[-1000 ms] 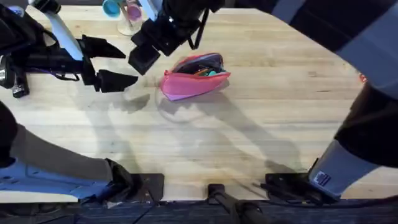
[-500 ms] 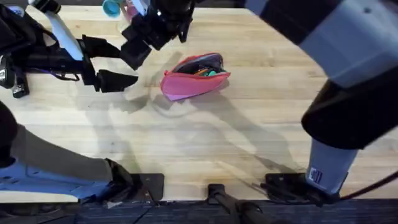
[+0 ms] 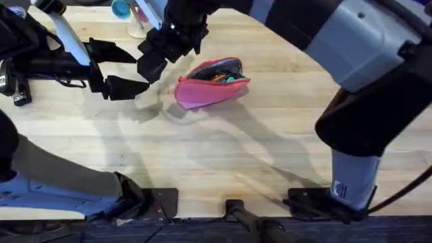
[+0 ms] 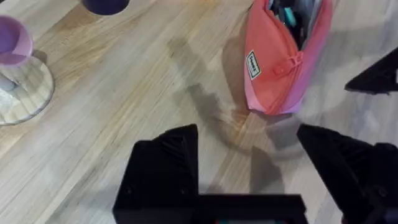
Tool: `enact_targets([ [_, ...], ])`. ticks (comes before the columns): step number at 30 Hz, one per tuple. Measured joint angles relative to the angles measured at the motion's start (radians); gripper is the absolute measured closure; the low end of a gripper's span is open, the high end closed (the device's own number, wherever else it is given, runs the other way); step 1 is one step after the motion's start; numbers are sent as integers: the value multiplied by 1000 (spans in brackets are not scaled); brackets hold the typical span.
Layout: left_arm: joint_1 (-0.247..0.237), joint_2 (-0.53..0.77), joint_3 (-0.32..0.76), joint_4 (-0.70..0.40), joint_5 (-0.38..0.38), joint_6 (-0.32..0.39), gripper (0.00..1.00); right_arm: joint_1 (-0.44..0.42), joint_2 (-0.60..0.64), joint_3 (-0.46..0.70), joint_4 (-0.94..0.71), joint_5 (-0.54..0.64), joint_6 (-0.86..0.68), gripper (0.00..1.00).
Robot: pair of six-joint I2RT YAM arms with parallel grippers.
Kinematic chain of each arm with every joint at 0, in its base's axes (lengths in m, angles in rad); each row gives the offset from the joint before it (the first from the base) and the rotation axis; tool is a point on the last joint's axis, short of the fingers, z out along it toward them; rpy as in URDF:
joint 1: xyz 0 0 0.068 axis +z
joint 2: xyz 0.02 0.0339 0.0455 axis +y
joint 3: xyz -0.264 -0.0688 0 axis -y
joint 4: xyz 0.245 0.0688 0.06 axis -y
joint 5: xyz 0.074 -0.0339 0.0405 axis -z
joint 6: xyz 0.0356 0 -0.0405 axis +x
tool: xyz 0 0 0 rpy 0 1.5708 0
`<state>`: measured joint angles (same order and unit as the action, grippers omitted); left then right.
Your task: Unzip the bag, pick up the pens from the table one at a time and place them inside, then zip the bag closed.
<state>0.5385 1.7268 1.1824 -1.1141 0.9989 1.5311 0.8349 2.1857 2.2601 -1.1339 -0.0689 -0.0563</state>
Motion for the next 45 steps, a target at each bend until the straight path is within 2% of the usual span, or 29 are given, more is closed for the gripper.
enact_targets([
  [20,0,0,0,0,0,0,8,-35,65,0,4,0,0,28],
  [27,0,0,0,0,0,0,7,-56,129,0,3,0,0,6],
  [36,0,0,0,0,0,0,7,-56,131,-1,3,-1,0,5],
  [45,0,0,0,0,0,0,7,-56,131,-74,16,-3,0,5],
])
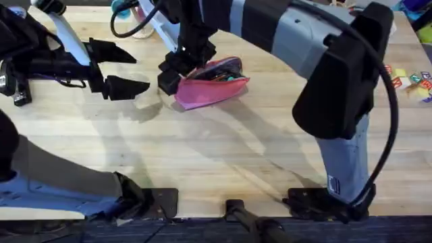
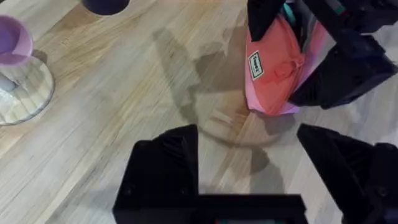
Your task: Unzip the bag, pick up the pens from the table one at a time and place them inside, then zip the bag closed.
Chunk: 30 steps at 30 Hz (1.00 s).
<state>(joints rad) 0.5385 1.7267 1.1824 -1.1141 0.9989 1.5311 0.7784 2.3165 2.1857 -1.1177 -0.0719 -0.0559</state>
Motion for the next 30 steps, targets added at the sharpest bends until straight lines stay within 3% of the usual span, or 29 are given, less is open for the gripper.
enact_targets([
  [9,0,0,0,0,0,0,7,0,0,-3,15,-5,27,11],
  [13,0,0,0,0,0,0,7,-1,0,-3,23,-37,34,59],
  [30,0,0,0,0,0,0,7,-8,0,-3,27,-109,52,550],
])
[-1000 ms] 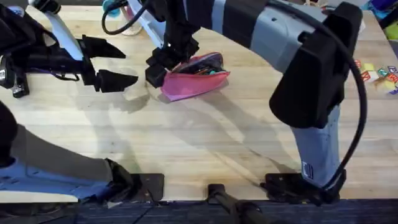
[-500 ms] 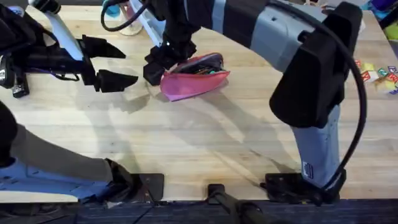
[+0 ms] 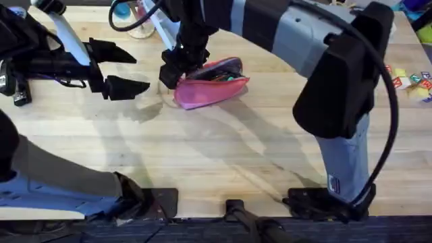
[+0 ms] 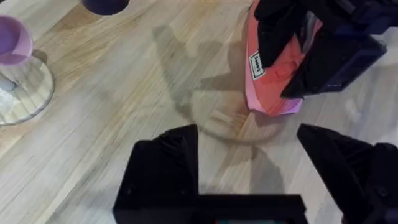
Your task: Unzip the bag, pick up the pens from the table one at a time and place them inside, then zip the bag closed.
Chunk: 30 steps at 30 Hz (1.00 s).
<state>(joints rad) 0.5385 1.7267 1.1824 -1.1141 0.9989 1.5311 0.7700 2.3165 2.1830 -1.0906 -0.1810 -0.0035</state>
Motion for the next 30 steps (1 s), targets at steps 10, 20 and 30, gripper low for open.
enact_targets([
  [10,0,0,0,0,0,0,7,0,0,0,3,-6,1,735],
  [20,0,0,0,0,0,0,7,-2,0,0,5,-2,3,969],
  [30,0,0,0,0,0,0,8,-2,0,0,10,-2,3,971],
])
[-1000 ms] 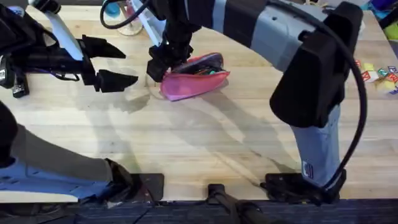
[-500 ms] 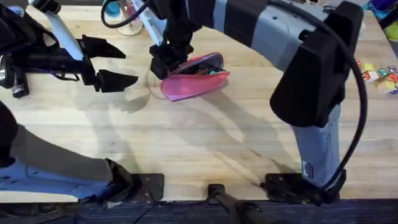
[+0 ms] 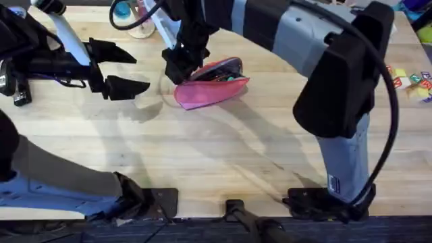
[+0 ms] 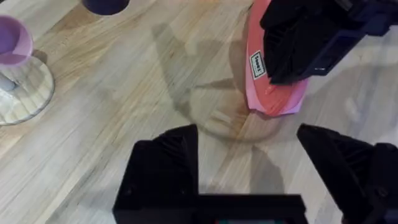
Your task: Unzip the bag, pick up the pens from the table one at a time and place them inside, then zip the bag closed.
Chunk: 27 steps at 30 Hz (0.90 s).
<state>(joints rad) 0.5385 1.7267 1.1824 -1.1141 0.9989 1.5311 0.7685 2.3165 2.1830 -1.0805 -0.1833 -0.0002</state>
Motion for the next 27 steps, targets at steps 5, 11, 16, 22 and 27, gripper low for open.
enact_targets([
  [5,0,0,0,0,0,0,7,0,0,0,1,0,0,971],
  [11,0,0,0,0,0,0,7,-2,-17,0,0,1,0,971],
  [16,0,0,0,0,0,0,7,-2,-70,0,-1,3,0,972],
  [22,0,0,0,0,0,0,7,-2,-119,0,-1,15,-3,972],
  [27,0,0,0,0,0,0,8,-2,-124,0,-5,23,-4,971],
])
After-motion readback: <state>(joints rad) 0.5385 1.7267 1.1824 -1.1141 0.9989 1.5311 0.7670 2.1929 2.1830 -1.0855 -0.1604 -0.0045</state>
